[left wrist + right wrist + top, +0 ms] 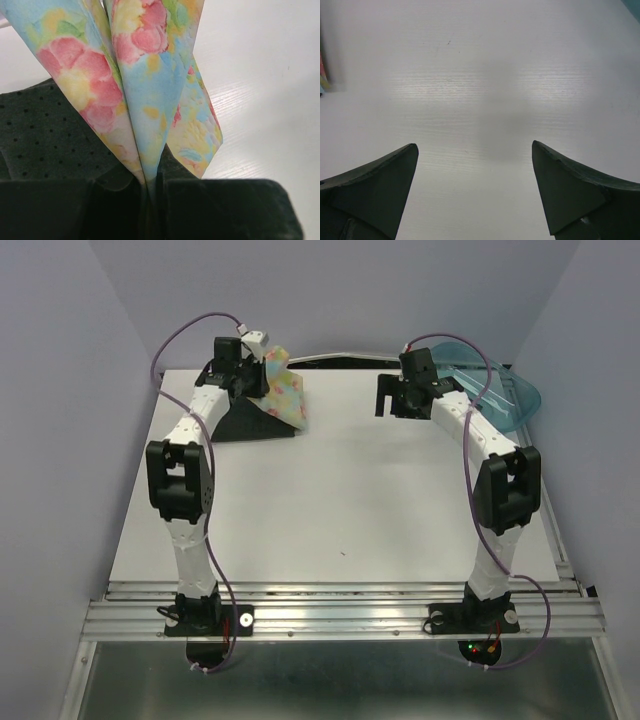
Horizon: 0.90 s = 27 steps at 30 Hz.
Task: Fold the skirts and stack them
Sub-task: Neatly place the folded skirt to the corner
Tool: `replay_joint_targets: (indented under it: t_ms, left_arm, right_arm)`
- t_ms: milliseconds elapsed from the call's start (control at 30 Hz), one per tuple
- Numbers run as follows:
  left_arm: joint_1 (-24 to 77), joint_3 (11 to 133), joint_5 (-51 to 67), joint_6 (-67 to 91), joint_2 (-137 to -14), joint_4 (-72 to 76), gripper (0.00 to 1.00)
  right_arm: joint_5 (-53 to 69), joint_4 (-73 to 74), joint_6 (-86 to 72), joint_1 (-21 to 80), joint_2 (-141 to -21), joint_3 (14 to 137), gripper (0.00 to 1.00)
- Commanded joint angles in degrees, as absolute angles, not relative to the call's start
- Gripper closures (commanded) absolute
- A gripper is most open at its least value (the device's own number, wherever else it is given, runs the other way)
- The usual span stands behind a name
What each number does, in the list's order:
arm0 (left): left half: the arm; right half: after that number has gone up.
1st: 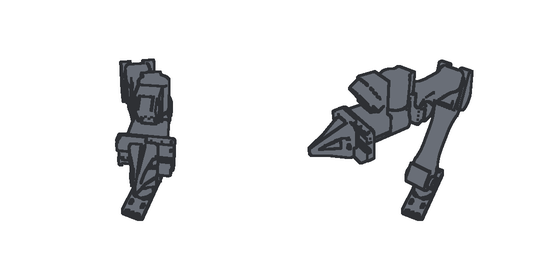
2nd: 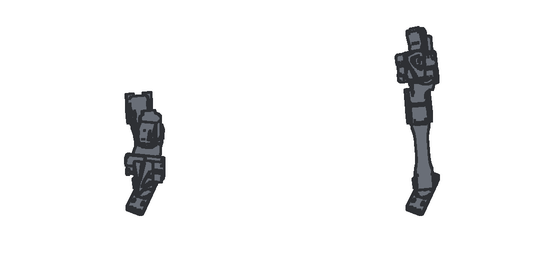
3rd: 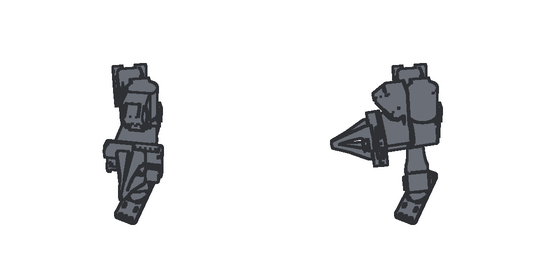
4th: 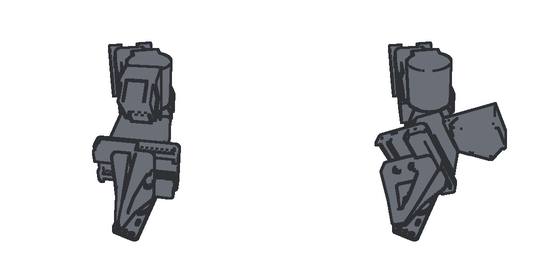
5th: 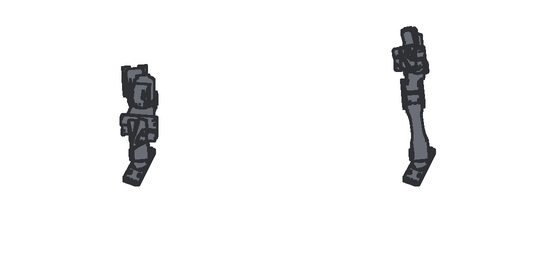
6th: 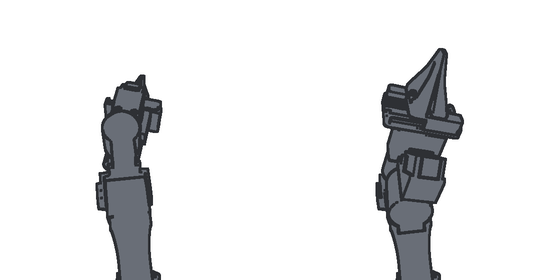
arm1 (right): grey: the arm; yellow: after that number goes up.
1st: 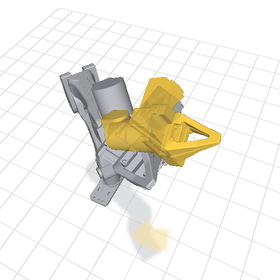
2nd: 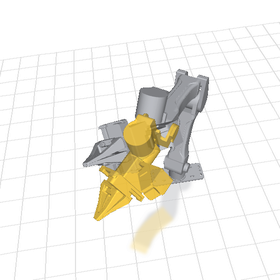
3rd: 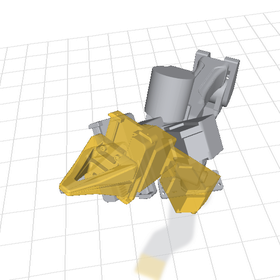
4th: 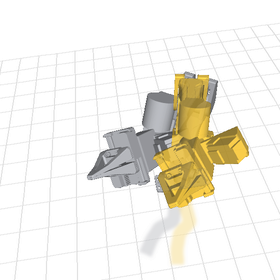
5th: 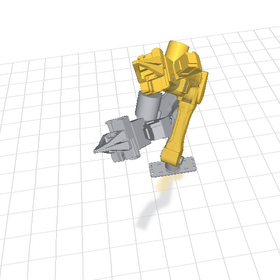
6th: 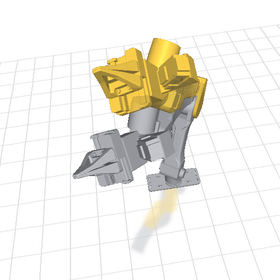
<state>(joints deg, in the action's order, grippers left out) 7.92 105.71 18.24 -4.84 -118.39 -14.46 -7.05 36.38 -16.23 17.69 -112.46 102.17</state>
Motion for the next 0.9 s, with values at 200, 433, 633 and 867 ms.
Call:
replay_joint_targets:
  t_ms: [200,433,633,867]
  left_arm:
    - [1.76,103.89,24.95,-2.64,-114.6,-10.37,1.0]
    - [-1.56,104.68,29.97,-1.76,-122.58,-10.99,0.84]
    - [-4.74,105.2,31.82,1.49,-127.88,-9.76,0.78]
    - [-7.82,104.33,31.9,2.73,-127.53,-9.05,0.68]
  right_arm:
    - [-6.15,34.72,-15.82,17.58,-112.41,103.71,0.0]
    - [-5.19,35.07,-15.47,17.58,-113.47,104.06,0.0]
    - [-3.87,35.33,-15.12,17.58,-113.91,103.45,0.0]
    - [-2.9,35.77,-15.38,17.58,-114.43,104.15,0.0]
